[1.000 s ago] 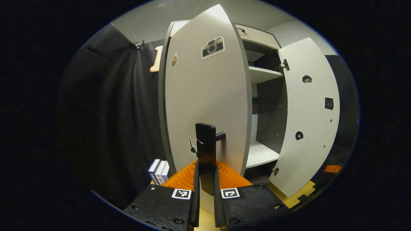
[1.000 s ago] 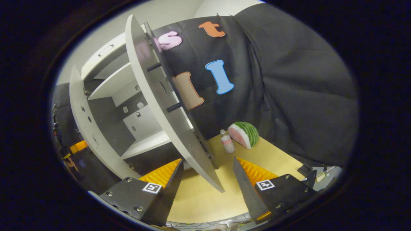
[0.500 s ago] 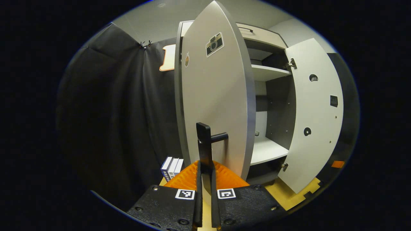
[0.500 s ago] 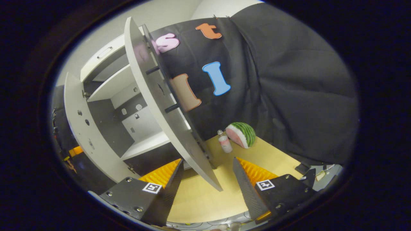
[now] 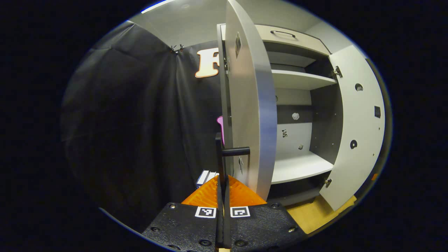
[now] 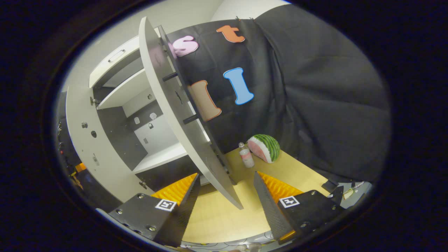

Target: Open the right door of the double-door shoe cabinet with the right hand, and open the left door with the left hand.

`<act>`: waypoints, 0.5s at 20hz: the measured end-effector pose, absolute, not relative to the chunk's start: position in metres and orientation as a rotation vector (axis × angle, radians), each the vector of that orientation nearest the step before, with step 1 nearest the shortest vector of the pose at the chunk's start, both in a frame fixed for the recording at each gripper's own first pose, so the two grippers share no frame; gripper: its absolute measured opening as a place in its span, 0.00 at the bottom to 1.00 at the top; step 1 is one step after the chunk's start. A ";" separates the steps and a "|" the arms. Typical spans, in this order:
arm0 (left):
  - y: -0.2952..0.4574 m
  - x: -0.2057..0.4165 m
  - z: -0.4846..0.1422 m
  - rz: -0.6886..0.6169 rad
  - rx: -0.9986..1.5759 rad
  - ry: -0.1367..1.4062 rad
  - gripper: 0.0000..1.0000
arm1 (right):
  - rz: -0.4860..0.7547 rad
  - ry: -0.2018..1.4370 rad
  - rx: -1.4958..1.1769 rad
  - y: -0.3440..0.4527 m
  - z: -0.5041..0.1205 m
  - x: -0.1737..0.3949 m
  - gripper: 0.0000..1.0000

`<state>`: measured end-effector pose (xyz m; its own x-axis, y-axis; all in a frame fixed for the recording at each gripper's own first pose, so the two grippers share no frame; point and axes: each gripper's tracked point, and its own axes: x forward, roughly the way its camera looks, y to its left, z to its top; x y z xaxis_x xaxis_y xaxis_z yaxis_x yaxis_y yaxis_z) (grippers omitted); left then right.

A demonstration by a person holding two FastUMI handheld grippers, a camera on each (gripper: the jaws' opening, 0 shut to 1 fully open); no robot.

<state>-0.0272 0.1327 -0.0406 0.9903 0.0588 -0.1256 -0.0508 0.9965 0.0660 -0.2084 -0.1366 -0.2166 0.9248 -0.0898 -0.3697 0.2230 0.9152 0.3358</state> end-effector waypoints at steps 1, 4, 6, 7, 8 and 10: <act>0.134 -0.028 -0.043 0.052 0.063 0.118 0.01 | -0.164 0.357 0.380 -0.135 -0.217 -0.207 0.91; 0.135 -0.028 -0.042 0.047 0.060 0.115 0.01 | -0.165 0.352 0.372 -0.136 -0.213 -0.204 0.91; 0.137 -0.027 -0.041 0.041 0.053 0.100 0.03 | -0.169 0.346 0.359 -0.138 -0.211 -0.204 0.91; 0.137 -0.026 -0.041 0.037 0.040 0.097 0.01 | -0.172 0.344 0.352 -0.139 -0.210 -0.203 0.91; 0.137 -0.025 -0.040 0.034 0.028 0.095 0.01 | -0.175 0.342 0.345 -0.141 -0.209 -0.203 0.91; 0.137 -0.026 -0.041 0.024 0.016 0.094 0.02 | -0.180 0.338 0.337 -0.143 -0.208 -0.203 0.91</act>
<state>-0.0263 0.1372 -0.0409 0.9953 0.0242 -0.0939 -0.0227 0.9996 0.0167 -0.2029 -0.1427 -0.2081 0.9282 -0.1167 -0.3534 0.2283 0.9285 0.2929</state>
